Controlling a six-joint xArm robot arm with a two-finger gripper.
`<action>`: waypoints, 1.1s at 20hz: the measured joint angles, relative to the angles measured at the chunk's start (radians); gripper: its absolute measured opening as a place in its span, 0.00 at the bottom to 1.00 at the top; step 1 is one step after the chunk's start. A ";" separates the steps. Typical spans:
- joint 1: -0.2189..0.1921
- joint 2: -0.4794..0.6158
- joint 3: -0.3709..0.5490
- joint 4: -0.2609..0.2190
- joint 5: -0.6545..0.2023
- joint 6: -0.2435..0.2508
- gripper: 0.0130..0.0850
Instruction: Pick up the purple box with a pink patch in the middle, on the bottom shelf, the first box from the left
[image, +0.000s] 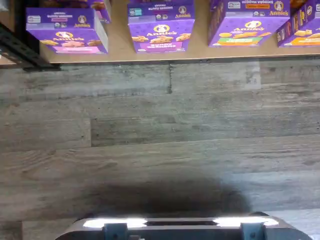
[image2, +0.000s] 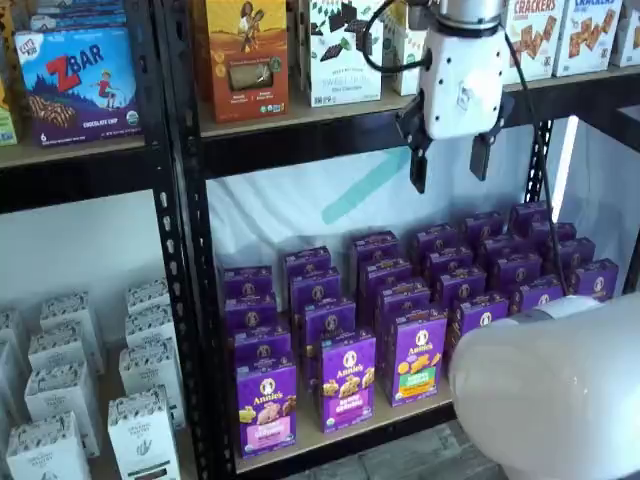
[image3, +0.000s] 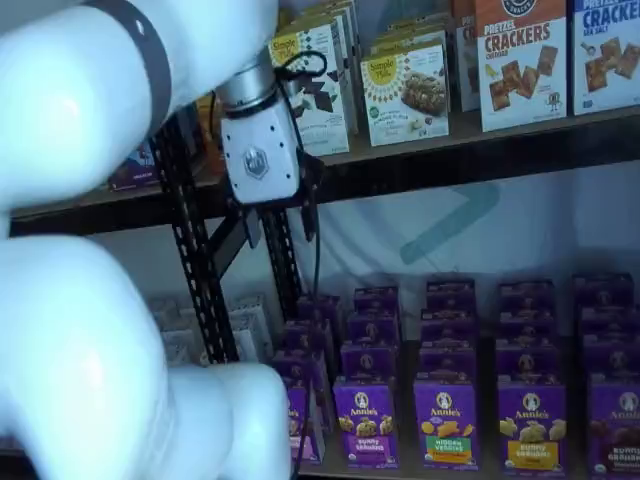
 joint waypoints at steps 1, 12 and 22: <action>0.001 0.001 0.012 -0.004 -0.013 0.001 1.00; 0.002 0.023 0.136 -0.063 -0.179 0.019 1.00; -0.028 0.074 0.221 0.050 -0.318 -0.036 1.00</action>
